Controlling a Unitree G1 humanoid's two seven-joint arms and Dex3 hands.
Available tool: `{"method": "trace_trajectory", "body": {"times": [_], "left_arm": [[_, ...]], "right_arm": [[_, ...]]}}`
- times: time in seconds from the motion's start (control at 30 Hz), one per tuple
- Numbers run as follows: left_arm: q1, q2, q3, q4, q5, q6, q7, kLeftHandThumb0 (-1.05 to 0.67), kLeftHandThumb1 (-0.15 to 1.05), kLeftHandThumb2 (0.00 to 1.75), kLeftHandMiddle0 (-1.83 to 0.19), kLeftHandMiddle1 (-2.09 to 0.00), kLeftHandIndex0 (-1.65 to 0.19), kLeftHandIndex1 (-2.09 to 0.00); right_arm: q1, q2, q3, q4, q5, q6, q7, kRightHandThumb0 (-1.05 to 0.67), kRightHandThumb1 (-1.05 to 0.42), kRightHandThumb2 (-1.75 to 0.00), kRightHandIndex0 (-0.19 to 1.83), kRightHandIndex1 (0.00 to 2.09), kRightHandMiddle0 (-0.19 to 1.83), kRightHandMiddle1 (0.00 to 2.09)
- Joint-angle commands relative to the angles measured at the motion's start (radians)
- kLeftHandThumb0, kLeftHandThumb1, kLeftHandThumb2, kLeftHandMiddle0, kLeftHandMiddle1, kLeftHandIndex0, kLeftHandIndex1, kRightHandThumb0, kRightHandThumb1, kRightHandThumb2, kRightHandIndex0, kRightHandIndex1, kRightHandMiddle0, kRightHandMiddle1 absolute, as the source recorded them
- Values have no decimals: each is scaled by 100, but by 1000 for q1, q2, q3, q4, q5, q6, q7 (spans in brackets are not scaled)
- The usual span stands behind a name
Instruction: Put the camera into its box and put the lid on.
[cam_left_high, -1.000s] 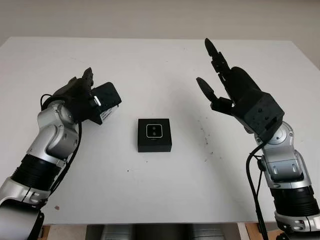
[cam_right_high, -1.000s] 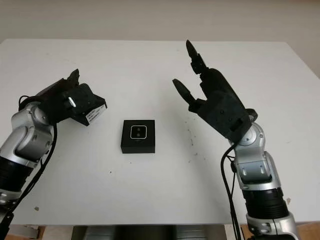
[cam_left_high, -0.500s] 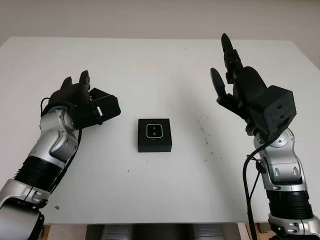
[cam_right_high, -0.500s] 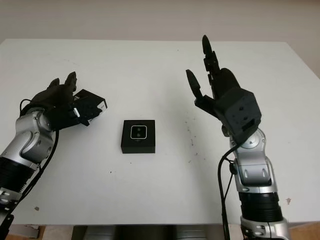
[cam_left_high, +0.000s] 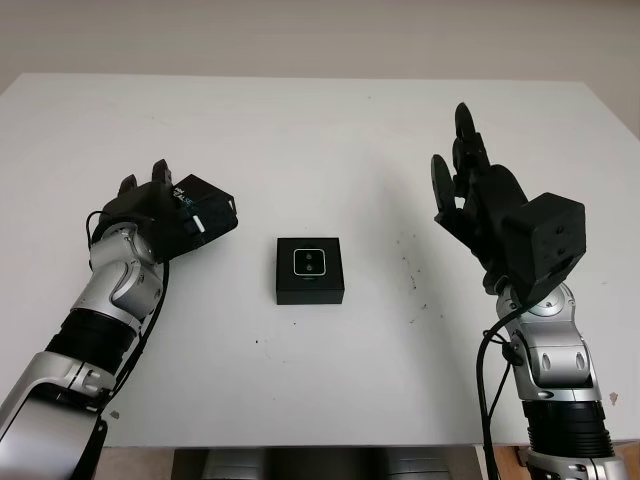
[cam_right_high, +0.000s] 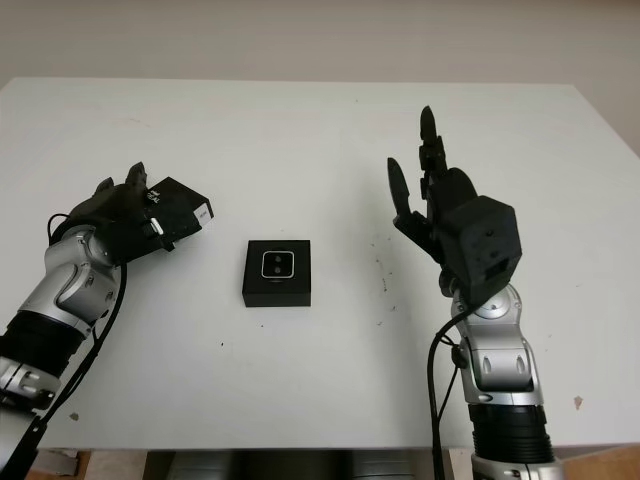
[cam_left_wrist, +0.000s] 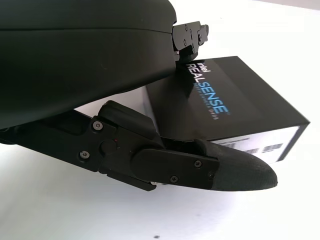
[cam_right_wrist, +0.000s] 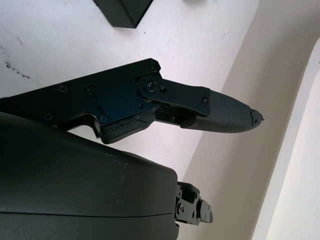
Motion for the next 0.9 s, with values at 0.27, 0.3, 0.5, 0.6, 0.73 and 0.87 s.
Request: {"method": "trace_trajectory", "body": {"times": [0.27,0.3,0.5,0.6,0.73,0.87], "left_arm": [[-79,-31,10,94,-27,-64,74,-99,105,22,19,-1,19,0],[-80,-31,6,101,-23,-73,83,-98,105,18,18,-3,19,0],[-99,-13,-45,149,18,-144,84,-93,103,8,8,-8,15,-4],[-113,-3,-78,165,51,-153,62,-87,97,5,-4,-10,10,-6],[-126,14,-128,179,106,-161,18,-78,87,5,-14,-27,-2,-8],[-136,50,-211,174,198,-180,-67,-71,84,5,-21,-14,-15,-12]], "right_arm": [[40,-7,11,-60,-67,51,-42,-81,-105,-61,-19,0,-19,0],[41,-7,13,-66,-75,57,-44,-80,-105,-61,-19,0,-19,0],[52,-4,10,-78,-90,65,-51,-79,-105,-60,-19,0,-19,0],[57,-3,5,-77,-87,56,-49,-77,-105,-60,-19,0,-19,0],[63,0,-3,-89,-70,65,-41,-77,-105,-60,-19,0,-19,0],[69,-6,-4,-97,-70,57,-41,-74,-105,-61,-19,0,-19,0]]}}
